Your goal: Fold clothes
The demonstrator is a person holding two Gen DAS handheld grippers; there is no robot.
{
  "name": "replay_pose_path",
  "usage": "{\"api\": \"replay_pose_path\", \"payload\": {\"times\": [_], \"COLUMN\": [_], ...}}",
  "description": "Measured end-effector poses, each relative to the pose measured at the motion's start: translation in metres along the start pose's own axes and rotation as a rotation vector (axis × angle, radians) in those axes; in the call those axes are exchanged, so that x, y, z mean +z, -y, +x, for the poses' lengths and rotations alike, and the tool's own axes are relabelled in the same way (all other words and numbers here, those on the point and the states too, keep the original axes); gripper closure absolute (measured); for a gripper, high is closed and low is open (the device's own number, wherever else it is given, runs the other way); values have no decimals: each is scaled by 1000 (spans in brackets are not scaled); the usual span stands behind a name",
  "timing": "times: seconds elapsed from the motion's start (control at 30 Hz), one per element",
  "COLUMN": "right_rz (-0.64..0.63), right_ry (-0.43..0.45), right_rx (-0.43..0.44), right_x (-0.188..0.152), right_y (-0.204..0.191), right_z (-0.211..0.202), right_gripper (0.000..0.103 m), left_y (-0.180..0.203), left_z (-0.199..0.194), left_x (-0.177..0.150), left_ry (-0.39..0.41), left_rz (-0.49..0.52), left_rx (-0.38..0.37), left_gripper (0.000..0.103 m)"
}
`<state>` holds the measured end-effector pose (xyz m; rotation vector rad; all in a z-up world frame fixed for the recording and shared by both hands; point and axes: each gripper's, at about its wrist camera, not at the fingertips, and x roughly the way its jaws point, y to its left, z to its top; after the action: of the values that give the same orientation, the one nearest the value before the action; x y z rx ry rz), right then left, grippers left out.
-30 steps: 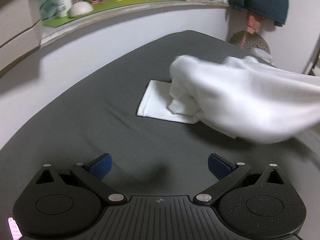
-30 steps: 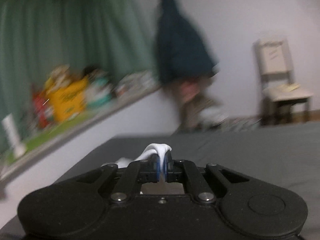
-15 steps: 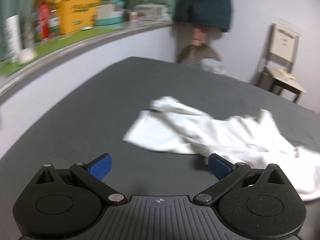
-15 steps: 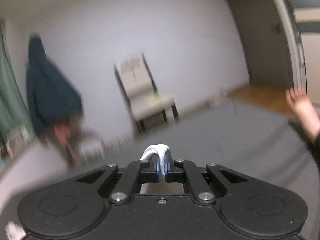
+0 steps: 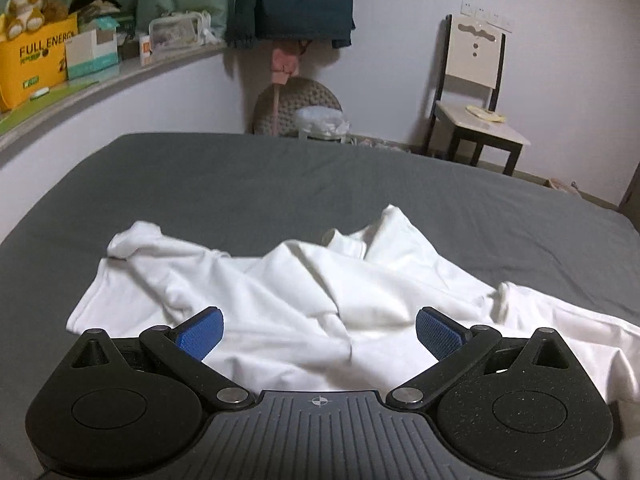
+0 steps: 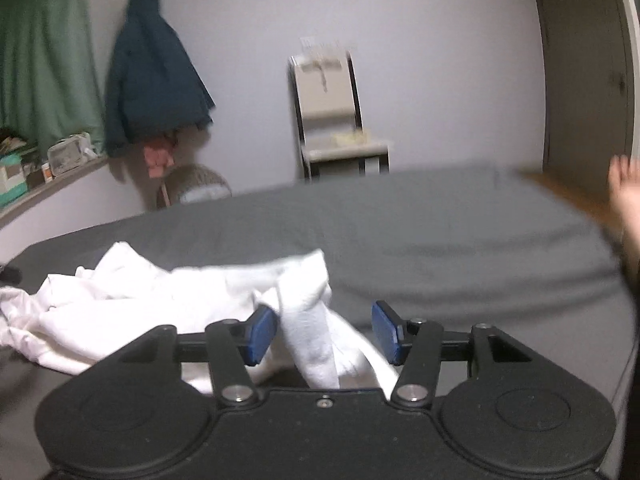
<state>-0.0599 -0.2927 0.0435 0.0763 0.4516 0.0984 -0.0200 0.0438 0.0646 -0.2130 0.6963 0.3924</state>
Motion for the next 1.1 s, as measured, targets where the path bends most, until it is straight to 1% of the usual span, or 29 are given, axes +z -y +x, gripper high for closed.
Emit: {"api": "replay_pose_path", "payload": {"times": [0.03, 0.07, 0.13, 0.2, 0.23, 0.27, 0.4, 0.5, 0.53, 0.6, 0.63, 0.67, 0.7, 0.73, 0.77, 0.8, 0.83, 0.9, 0.97, 1.0, 1.03, 1.07, 1.1], "right_rz": [-10, -21, -62, -121, -144, -170, -314, -388, -411, -456, -481, -507, -529, -538, -548, -551, -526, -480, -498, -543, -588, -636, -676], "right_ry": [41, 84, 166, 178, 141, 105, -30, -139, -171, -211, -216, -220, -228, -247, -266, -280, -277, -266, -252, -220, -186, -148, -121], "right_rx": [5, 14, 68, 145, 193, 240, 406, 534, 570, 604, 608, 612, 612, 596, 580, 565, 563, 605, 640, 626, 609, 576, 550], "right_x": [3, 6, 15, 21, 23, 25, 25, 24, 22, 12, 9, 6, 4, 3, 2, 0, -2, -4, -6, -9, -11, -13, -13], "right_y": [-3, -7, -17, -34, -45, -57, -115, -148, -157, -168, -173, -178, -183, -187, -192, -194, -190, -184, -185, -189, -193, -196, -199], "right_z": [-4, -7, -8, 0, 11, 23, 86, 127, 134, 125, 125, 124, 123, 125, 127, 127, 123, 105, 88, 78, 69, 63, 60], "right_gripper": [45, 37, 33, 22, 22, 22, 25, 25, 25, 25, 25, 28, 44, 57, 94, 102, 102, 102, 102, 102, 95, 66, 23], "left_y": [1, -2, -10, -24, -31, -38, -64, -74, -77, -80, -82, -82, -83, -84, -85, -85, -86, -87, -89, -90, -90, -90, -90], "left_z": [3, 4, 12, 19, 23, 26, 34, 39, 40, 43, 45, 46, 46, 47, 48, 48, 48, 46, 43, 42, 42, 42, 42], "left_x": [-1, -6, -15, -21, -23, -23, -23, -22, -22, -21, -20, -19, -19, -18, -17, -17, -16, -17, -17, -18, -18, -18, -18], "left_ry": [9, 12, 2, -17, -25, -29, -29, -21, -21, -18, -16, -14, -12, -11, -9, -11, -13, -13, -11, -8, -11, -13, -16], "left_rz": [0, -6, -19, -31, -41, -54, -137, -172, -177, -185, -187, -192, -196, -201, -206, -210, -214, -228, -246, -256, -264, -273, -281], "left_rx": [5, 11, 41, 81, 99, 99, 87, 78, 78, 74, 70, 67, 64, 62, 59, 55, 50, 33, 20, 15, 8, 1, -6], "left_gripper": [0, 0, 0, 0, 0, 0, 0, 0, 0, 0, 0, 0, 0, 0, 0, 0, 0, 0, 0, 0, 0, 0, 0]}}
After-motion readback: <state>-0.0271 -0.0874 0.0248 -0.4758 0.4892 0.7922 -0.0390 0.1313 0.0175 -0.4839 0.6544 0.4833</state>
